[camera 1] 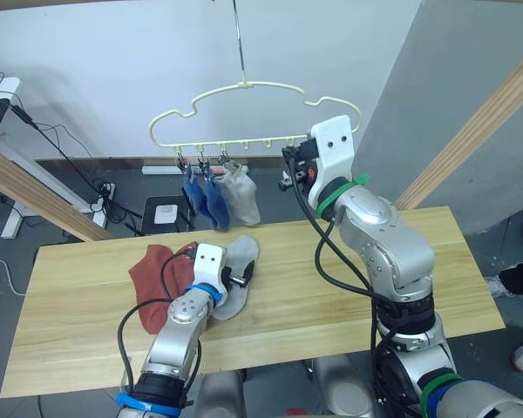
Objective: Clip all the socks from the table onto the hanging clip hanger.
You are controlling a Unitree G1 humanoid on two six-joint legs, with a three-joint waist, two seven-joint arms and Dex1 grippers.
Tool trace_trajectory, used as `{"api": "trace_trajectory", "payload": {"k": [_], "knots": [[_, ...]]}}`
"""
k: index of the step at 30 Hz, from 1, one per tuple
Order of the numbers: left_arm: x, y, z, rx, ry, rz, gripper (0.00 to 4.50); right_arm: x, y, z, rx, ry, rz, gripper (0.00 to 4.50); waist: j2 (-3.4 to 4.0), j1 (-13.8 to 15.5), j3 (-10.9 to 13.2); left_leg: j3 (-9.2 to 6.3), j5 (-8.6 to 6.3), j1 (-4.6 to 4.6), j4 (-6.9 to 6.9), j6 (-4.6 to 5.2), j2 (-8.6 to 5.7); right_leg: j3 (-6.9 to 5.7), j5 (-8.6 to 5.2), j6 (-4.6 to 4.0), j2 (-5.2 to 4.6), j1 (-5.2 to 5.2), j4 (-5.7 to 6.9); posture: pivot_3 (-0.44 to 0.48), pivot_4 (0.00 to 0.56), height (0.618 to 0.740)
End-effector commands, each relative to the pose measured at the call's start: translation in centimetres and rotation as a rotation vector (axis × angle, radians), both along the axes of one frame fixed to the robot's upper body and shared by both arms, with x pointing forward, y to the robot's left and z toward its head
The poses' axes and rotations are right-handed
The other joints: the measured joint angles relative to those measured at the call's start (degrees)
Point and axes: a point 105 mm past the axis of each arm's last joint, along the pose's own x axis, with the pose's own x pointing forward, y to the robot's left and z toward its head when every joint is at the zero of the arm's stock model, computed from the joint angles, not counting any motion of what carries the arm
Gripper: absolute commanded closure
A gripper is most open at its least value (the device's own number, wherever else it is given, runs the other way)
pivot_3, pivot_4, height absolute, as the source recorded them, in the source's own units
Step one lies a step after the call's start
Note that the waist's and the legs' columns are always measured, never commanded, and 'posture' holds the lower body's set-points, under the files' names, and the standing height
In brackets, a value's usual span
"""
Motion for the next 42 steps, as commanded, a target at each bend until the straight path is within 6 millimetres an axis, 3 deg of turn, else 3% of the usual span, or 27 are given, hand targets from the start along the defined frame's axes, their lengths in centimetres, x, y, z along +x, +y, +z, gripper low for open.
{"api": "trace_trajectory", "payload": {"k": [1,7,13,21,26,30,38,42], "knots": [[-0.2,-0.2,-0.6,0.04,0.015,-0.017,0.03,-0.5,0.0,0.6,0.025,-0.017,0.014,4.5,0.0,0.0,0.0,0.0,0.0,0.0,0.0,0.0,0.0,0.0,0.0,0.0,0.0,0.01,0.0,-0.219,0.289,0.74],[-0.5,0.2,-1.3,0.052,0.059,-0.019,1.28,-0.5,0.1,0.6,0.026,-0.017,0.013,4.5,0.01,-0.01,-0.01,-0.01,0.0,0.01,0.0,0.0,0.0,0.0,0.0,0.0,0.0,0.01,0.0,-0.221,0.289,0.74],[-0.7,0.3,-1.4,0.04,0.065,-0.026,2.08,-0.5,0.1,0.6,0.023,-0.018,0.013,4.5,0.0,-0.03,-0.03,-0.01,0.0,0.02,0.0,0.0,0.0,0.0,0.0,0.0,0.0,0.01,0.0,-0.221,0.289,0.74],[-1.0,-1.9,0.5,-0.061,-0.01,-0.16,3.06,-0.4,0.0,0.6,0.02,-0.023,0.008,4.5,0.0,-0.03,-0.04,0.0,0.0,0.01,-0.02,0.0,0.0,0.01,0.0,0.01,0.0,0.01,-0.03,-0.223,0.289,0.74],[-1.1,-3.1,2.0,-0.134,-0.078,-0.212,4.47,-0.4,0.0,0.7,0.021,-0.024,0.007,4.5,0.0,-0.03,-0.04,0.0,0.0,0.0,-0.03,0.0,0.0,0.0,0.0,0.01,0.0,0.01,-0.04,-0.225,0.289,0.74],[-0.7,-4.5,5.8,-0.198,-0.266,-0.269,4.49,-0.5,-0.1,0.8,0.027,-0.022,0.01,4.5,0.0,0.0,-0.04,0.01,0.0,-0.01,-0.03,0.0,0.0,0.01,0.0,0.01,-0.01,0.01,-0.05,-0.231,0.289,0.74],[-0.7,-6.9,9.9,-0.177,-0.474,-0.369,4.49,-0.6,-0.1,0.7,0.057,0.006,0.022,4.5,0.0,-0.2,-0.04,0.01,0.0,-0.01,-0.04,0.0,0.0,0.02,-0.01,0.01,0.01,0.01,-0.06,-0.234,0.288,0.74],[-0.4,-6.9,10.4,-0.173,-0.503,-0.372,4.49,-0.6,0.0,0.7,0.065,0.016,0.029,4.5,0.0,-0.23,-0.04,0.01,0.0,-0.02,-0.04,0.0,-0.01,0.02,-0.01,0.01,0.01,0.01,-0.07,-0.236,0.284,0.74]]}}
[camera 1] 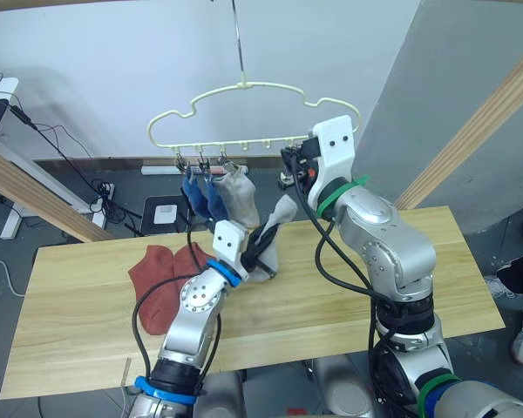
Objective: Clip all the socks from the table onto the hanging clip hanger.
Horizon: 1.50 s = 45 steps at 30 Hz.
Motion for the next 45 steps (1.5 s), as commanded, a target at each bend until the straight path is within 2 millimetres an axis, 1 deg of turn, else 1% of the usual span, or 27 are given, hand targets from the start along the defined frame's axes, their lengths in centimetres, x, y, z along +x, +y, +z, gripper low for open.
{"api": "trace_trajectory", "payload": {"k": [1,4,10,15,19,27,28,29,32,35,38,42,45], "knots": [[-0.2,-0.3,1.5,0.004,-0.08,-0.022,4.49,-0.5,0.0,0.7,0.027,-0.014,0.014,4.5,0.0,-0.05,0.0,0.0,0.0,0.0,0.0,0.0,0.01,-0.01,0.0,0.0,0.01,0.0,0.0,-0.236,0.284,0.74],[-0.2,-0.4,1.8,0.008,-0.096,-0.028,4.49,-0.6,0.1,0.6,0.029,-0.005,0.023,4.5,0.0,-0.05,0.0,-0.02,0.0,0.0,0.0,0.0,0.0,-0.01,0.0,0.0,0.01,0.0,0.0,-0.236,0.284,0.74],[0.4,0.1,2.5,-0.028,-0.1,0.004,4.49,-0.7,0.2,0.3,0.024,0.005,0.034,4.5,0.0,-0.05,0.0,-0.02,0.0,0.0,-0.01,0.0,0.0,-0.02,0.0,0.0,0.01,0.0,0.0,-0.233,0.278,0.74],[0.7,0.2,2.5,-0.043,-0.081,-0.002,4.49,-0.7,0.3,0.2,0.023,0.012,0.043,4.5,0.0,-0.06,0.0,-0.01,0.0,0.0,-0.01,0.0,0.0,-0.02,0.0,0.0,0.01,0.0,0.0,-0.233,0.277,0.74],[1.1,0.3,3.0,-0.06,-0.086,0.002,4.49,-0.8,0.3,0.0,0.014,0.019,0.046,4.5,0.0,-0.05,0.0,-0.02,0.0,-0.01,-0.01,0.0,0.0,-0.03,0.0,0.0,0.02,0.0,0.0,-0.233,0.277,0.74],[1.4,0.4,3.2,-0.065,-0.087,0.012,4.49,-0.8,0.3,0.1,0.027,0.022,0.047,4.5,0.0,-0.05,0.0,-0.02,0.0,-0.01,-0.01,0.0,0.0,-0.02,0.0,0.01,0.02,0.0,0.0,-0.232,0.275,0.74],[1.4,0.4,3.1,-0.064,-0.088,0.01,4.5,-0.9,0.3,0.1,0.035,0.022,0.046,3.92,0.0,-0.05,0.0,-0.02,0.0,-0.01,-0.01,0.0,-0.01,-0.02,0.0,0.01,0.02,0.0,0.0,-0.232,0.275,0.74],[1.4,0.4,3.1,-0.062,-0.088,0.009,4.5,-0.9,0.2,0.2,0.04,0.022,0.045,3.62,0.0,-0.05,0.0,-0.02,0.0,-0.01,-0.01,0.0,-0.01,-0.02,0.0,0.01,0.02,0.0,0.0,-0.232,0.275,0.74],[1.4,0.4,3.1,-0.062,-0.088,0.008,4.5,-0.9,0.2,0.2,0.038,0.024,0.045,2.42,0.0,-0.07,0.0,-0.02,0.0,-0.01,-0.01,0.0,0.0,-0.02,0.0,0.0,0.02,-0.01,0.0,-0.232,0.275,0.74],[1.6,0.4,3.0,-0.047,-0.084,0.018,4.5,-1.4,-0.2,0.1,0.017,0.022,0.079,1.37,0.0,-0.07,0.0,-0.02,0.0,-0.02,-0.02,0.0,0.0,-0.02,0.0,0.0,0.02,-0.02,0.0,-0.232,0.276,0.74],[2.0,0.7,2.6,-0.035,-0.065,0.046,4.5,-2.4,-0.6,-0.2,-0.019,0.021,0.131,1.37,0.0,-0.03,0.0,-0.03,0.0,-0.04,-0.02,0.0,-0.01,-0.03,0.0,0.01,0.02,-0.01,-0.02,-0.234,0.276,0.74],[1.6,0.4,2.5,-0.034,-0.06,-0.005,3.41,-3.7,-0.9,-0.3,-0.087,-0.013,0.199,1.32,0.0,-0.09,0.0,-0.02,0.0,-0.04,-0.03,0.0,-0.02,-0.02,-0.01,0.01,0.02,-0.01,-0.04,-0.241,0.276,0.74],[1.6,0.5,2.6,-0.02,-0.064,0.002,2.45,-4.3,-1.2,-0.2,-0.122,-0.037,0.221,1.32,0.0,-0.13,0.0,-0.03,0.0,-0.04,-0.03,0.0,0.0,-0.02,-0.01,0.02,0.05,-0.02,-0.03,-0.241,0.276,0.74]]}}
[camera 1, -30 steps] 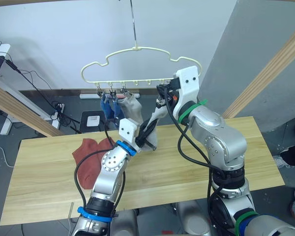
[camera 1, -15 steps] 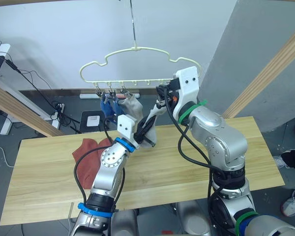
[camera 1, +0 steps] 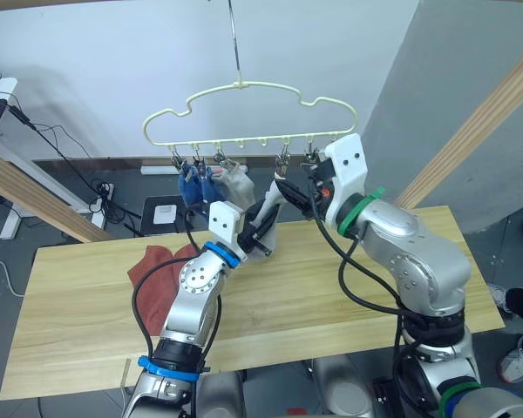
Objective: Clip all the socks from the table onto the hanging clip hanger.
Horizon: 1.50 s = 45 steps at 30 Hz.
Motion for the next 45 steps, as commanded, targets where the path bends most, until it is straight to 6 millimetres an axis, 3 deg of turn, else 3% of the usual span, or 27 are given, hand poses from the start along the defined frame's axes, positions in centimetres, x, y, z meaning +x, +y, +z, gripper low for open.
{"api": "trace_trajectory", "payload": {"k": [1,5,12,19,22,27,35,38,40,45], "knots": [[-0.3,0.0,0.6,0.005,-0.026,-0.006,2.17,-1.8,0.4,1.2,-0.012,-0.076,0.08,1.32,0.0,-0.01,0.0,0.0,0.0,0.01,0.0,0.0,0.0,0.0,0.0,0.0,0.0,0.01,0.0,-0.241,0.276,0.74],[-1.4,0.6,0.9,0.02,-0.025,-0.067,0.94,-2.7,0.0,1.0,-0.048,-0.099,0.112,1.32,0.0,-0.1,0.0,0.01,0.0,0.01,0.01,0.0,0.0,0.01,0.0,0.0,0.01,0.01,0.0,-0.245,0.276,0.74],[-4.3,2.2,2.6,0.12,0.0,-0.238,0.94,-2.0,-0.9,0.6,-0.085,-0.144,0.004,1.32,0.0,-0.8,0.0,0.01,0.0,0.01,-0.01,-0.01,0.03,0.03,-0.03,0.04,0.02,-0.02,-0.01,-0.243,0.278,0.74],[-5.1,3.0,4.8,0.163,0.015,-0.296,0.94,-1.0,-1.3,0.4,-0.098,-0.167,-0.06,1.32,0.0,-0.88,0.0,0.04,0.01,0.01,0.0,-0.01,0.04,0.06,-0.1,0.15,0.02,-0.02,-0.05,-0.225,0.279,0.74],[-4.9,3.1,5.9,0.171,-0.004,-0.285,0.92,-0.2,-1.8,0.5,-0.09,-0.17,-0.111,1.91,0.0,-0.88,0.0,0.04,0.0,0.01,-0.01,-0.01,0.04,0.06,-0.09,0.15,0.03,-0.02,-0.05,-0.225,0.279,0.74],[-4.9,2.8,6.3,0.169,-0.008,-0.278,0.92,0.1,-1.8,0.4,-0.084,-0.164,-0.125,3.69,0.0,-0.83,0.0,0.07,0.0,0.01,-0.03,-0.01,0.03,0.08,-0.02,0.03,0.02,-0.02,-0.07,-0.211,0.278,0.74],[-4.9,2.5,6.4,0.183,-0.011,-0.28,0.92,1.0,-2.6,0.4,-0.067,-0.151,-0.202,3.69,0.0,-0.51,0.0,0.07,0.0,0.01,-0.03,-0.01,0.03,0.09,-0.02,0.02,0.02,-0.03,-0.06,-0.211,0.277,0.74],[-4.8,2.6,6.4,0.188,-0.013,-0.274,0.92,1.0,-2.5,0.2,-0.062,-0.137,-0.199,3.12,0.0,-0.49,0.0,0.06,0.0,0.01,-0.03,-0.01,0.04,0.08,-0.02,0.02,0.02,-0.03,-0.06,-0.208,0.276,0.74],[-4.8,2.6,6.5,0.191,-0.013,-0.274,0.92,1.2,-2.5,0.2,-0.07,-0.137,-0.21,2.47,0.0,-0.49,0.0,0.06,0.0,0.01,-0.03,-0.01,0.04,0.08,-0.02,0.02,0.02,-0.03,-0.06,-0.208,0.276,0.74],[-4.7,2.6,6.4,0.195,-0.014,-0.274,0.92,1.3,-2.5,0.3,-0.067,-0.145,-0.218,2.47,0.0,-0.42,0.0,0.06,0.0,0.01,-0.03,-0.01,0.03,0.09,-0.01,0.02,0.02,-0.03,-0.06,-0.206,0.275,0.74]]}}
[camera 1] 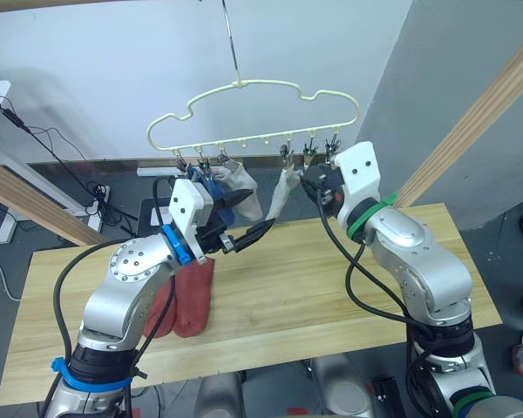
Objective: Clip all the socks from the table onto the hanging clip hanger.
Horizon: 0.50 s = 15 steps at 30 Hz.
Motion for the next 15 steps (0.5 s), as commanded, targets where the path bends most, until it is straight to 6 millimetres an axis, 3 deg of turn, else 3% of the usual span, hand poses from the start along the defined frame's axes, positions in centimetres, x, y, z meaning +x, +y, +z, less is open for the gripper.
{"api": "trace_trajectory", "payload": {"k": [1,15], "knots": [[-0.4,-0.3,0.7,0.007,-0.039,-0.018,0.92,-0.2,0.0,1.4,0.014,-0.061,-0.008,2.47,0.0,0.01,0.0,0.0,0.0,0.0,0.0,0.0,0.0,0.0,0.0,0.0,0.0,0.0,0.0,-0.206,0.275,0.74],[-0.3,-0.2,0.7,0.016,-0.042,-0.016,0.92,0.8,1.7,2.9,0.031,-0.128,0.03,2.47,0.0,0.09,0.0,0.0,0.0,0.0,0.0,0.0,0.0,0.0,0.01,-0.01,-0.01,-0.01,0.02,-0.203,0.267,0.74]]}}
